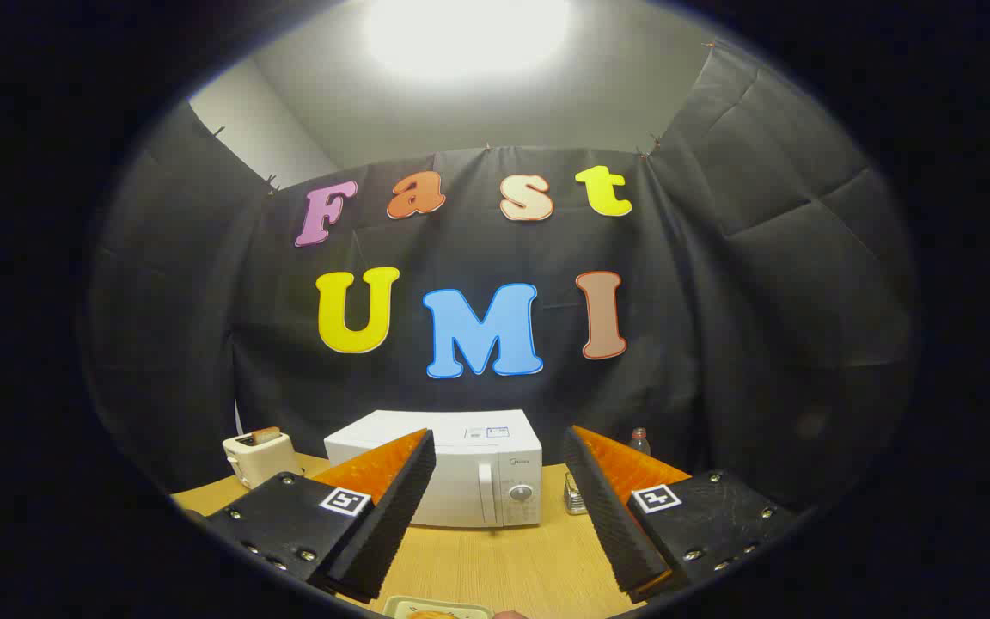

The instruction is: Open the microwave, put the food inside, and close the microwave door.

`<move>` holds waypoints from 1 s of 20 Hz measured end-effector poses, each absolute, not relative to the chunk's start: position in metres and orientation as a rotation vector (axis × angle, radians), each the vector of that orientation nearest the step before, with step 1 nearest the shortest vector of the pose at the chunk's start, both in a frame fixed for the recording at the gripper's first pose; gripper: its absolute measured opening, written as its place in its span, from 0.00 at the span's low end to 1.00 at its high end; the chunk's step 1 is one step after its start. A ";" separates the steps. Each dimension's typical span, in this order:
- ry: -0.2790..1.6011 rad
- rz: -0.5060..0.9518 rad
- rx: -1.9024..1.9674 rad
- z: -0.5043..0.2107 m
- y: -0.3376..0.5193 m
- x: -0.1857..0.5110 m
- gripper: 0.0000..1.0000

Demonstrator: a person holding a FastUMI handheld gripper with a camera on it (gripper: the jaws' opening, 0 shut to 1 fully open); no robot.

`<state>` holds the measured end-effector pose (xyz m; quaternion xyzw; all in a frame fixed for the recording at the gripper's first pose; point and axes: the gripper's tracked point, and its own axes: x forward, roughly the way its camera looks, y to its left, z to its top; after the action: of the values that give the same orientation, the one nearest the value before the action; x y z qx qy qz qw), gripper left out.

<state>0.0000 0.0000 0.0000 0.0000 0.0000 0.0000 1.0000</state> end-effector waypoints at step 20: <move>0.012 -0.003 -0.022 -0.012 -0.006 0.043 0.95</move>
<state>0.0434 -0.0056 -0.0122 -0.0108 0.0059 -0.0014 0.9999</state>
